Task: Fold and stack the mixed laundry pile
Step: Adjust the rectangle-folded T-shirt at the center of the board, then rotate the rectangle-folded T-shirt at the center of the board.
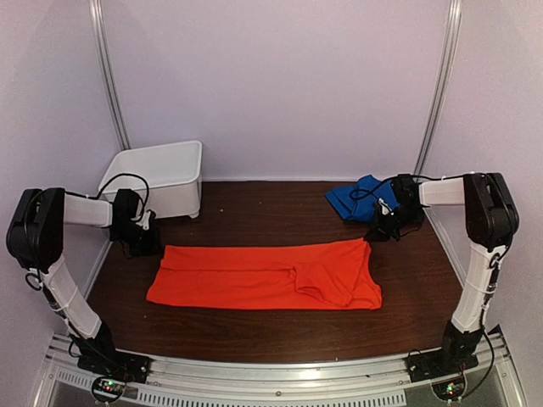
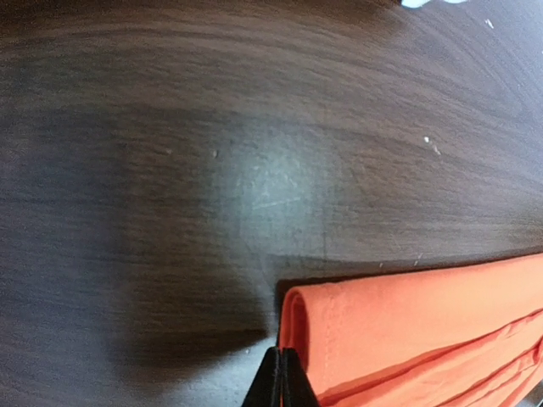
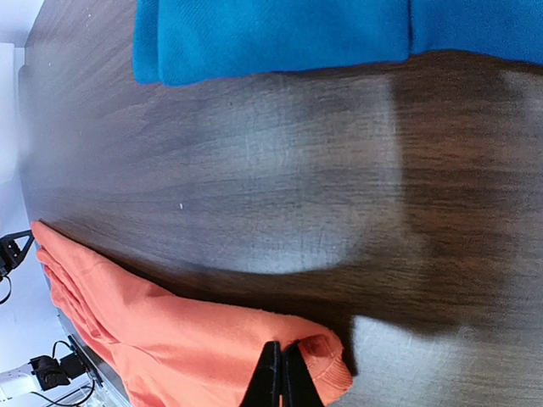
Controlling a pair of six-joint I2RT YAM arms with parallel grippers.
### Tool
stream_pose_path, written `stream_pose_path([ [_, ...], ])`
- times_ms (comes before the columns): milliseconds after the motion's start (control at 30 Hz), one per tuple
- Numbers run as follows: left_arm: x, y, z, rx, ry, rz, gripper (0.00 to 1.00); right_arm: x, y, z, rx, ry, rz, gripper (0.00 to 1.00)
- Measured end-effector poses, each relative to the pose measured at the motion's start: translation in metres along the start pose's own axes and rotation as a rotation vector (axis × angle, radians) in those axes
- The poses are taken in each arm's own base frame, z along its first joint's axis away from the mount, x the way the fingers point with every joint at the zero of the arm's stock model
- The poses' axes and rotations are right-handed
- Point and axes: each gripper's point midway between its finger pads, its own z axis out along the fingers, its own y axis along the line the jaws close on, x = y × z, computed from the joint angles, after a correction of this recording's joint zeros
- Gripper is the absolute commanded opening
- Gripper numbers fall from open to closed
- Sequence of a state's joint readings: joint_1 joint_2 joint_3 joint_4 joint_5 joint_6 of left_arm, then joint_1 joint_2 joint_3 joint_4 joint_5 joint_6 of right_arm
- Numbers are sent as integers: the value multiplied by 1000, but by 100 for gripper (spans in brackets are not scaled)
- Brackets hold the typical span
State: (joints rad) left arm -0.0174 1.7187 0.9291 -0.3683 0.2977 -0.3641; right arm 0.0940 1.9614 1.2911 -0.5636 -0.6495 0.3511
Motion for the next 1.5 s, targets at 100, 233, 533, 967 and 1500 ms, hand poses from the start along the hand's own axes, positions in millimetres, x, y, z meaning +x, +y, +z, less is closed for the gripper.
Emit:
stream_pose_path([
  [100,-2,0,-2,-5,-9,13,21,-5,0,1,8,2,-12,13],
  [233,-11,-7,-16,7,-56,63,32,-15,4,-7,30,-11,-43,38],
  [533,-21,-123,-83,242,-259,386,34,15,52,-63,-7,-75,-130,39],
  [967,56,-163,29,176,81,466,27,154,76,29,-29,244,-128,38],
  [1500,123,-75,-8,-25,163,267,27,17,135,103,40,127,-341,38],
])
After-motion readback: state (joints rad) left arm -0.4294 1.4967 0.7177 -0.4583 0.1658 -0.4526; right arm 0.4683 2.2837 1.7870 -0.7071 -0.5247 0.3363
